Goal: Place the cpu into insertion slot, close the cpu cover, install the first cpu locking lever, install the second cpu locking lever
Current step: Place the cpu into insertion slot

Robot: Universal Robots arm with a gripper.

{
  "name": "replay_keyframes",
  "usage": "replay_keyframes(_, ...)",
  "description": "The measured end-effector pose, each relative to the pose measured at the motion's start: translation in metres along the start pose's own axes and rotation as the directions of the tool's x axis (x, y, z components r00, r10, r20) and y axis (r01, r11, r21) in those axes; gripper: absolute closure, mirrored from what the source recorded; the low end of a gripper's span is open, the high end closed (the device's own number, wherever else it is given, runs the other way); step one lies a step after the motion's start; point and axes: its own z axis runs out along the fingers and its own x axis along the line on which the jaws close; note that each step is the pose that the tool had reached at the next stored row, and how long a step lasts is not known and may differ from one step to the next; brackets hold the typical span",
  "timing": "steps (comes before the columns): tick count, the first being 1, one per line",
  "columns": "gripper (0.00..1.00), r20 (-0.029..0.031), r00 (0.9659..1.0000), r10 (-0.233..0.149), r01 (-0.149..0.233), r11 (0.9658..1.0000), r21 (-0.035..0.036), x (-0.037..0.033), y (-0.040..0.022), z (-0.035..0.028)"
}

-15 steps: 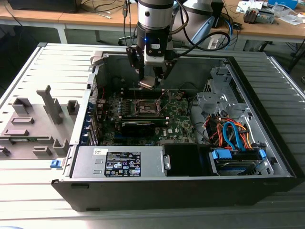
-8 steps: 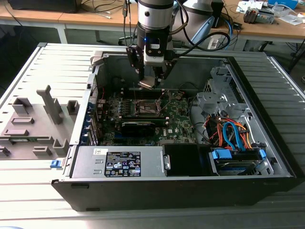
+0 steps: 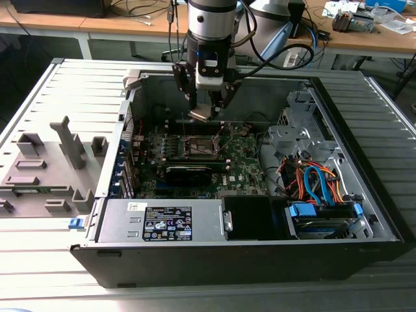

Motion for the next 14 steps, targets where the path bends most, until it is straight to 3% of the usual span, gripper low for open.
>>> replay_keyframes(14, 0.45, 0.0002, 0.9998, 0.019, -0.019, 0.9998, -0.0004, 0.0000, 0.0000, 0.0002)
